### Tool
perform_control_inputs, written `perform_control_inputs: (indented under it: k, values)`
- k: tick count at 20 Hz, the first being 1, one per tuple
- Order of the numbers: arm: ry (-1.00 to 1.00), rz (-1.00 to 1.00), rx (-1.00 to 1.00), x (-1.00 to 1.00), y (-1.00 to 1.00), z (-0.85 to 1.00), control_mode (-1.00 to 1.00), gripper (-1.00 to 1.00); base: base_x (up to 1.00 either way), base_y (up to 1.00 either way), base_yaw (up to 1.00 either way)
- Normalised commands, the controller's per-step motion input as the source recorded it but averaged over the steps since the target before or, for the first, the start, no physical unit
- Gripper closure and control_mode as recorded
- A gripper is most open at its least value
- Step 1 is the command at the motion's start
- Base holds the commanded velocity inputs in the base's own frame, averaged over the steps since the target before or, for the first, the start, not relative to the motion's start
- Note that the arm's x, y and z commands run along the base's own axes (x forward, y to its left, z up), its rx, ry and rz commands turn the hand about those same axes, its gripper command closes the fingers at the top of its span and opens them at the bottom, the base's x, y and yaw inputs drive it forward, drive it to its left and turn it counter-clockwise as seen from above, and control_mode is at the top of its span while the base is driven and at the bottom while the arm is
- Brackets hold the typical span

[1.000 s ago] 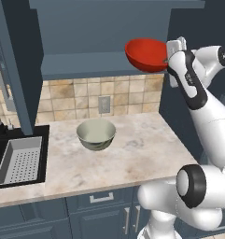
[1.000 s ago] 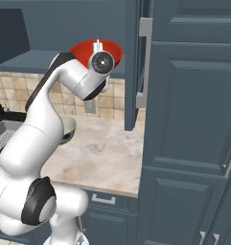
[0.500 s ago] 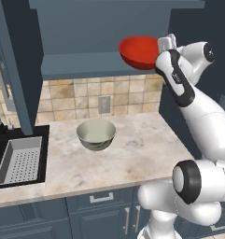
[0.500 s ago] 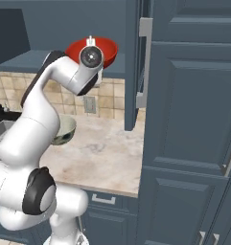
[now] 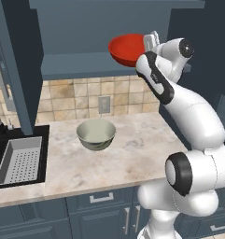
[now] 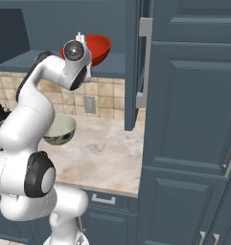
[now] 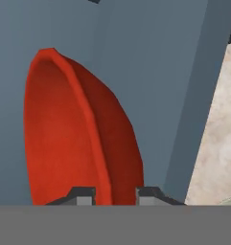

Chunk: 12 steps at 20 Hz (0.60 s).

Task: Open the cabinet. Pick the bowls from the counter and place them in the cabinet. Then close the cabinet.

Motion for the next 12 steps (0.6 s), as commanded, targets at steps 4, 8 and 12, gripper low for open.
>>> perform_control_inputs:
  k: [4, 8, 12]
  values:
    - [0.00, -0.01, -0.03, 0.40, 0.24, 0.00, -1.00, -1.00, 0.00, 0.00, 0.00]
    - [0.00, 0.00, 0.00, 0.14, 0.00, 0.00, -1.00, -1.00, 0.00, 0.00, 0.00]
    - [-0.05, 0.00, 0.00, 0.00, -0.02, 0.03, -1.00, -1.00, 0.00, 0.00, 0.00]
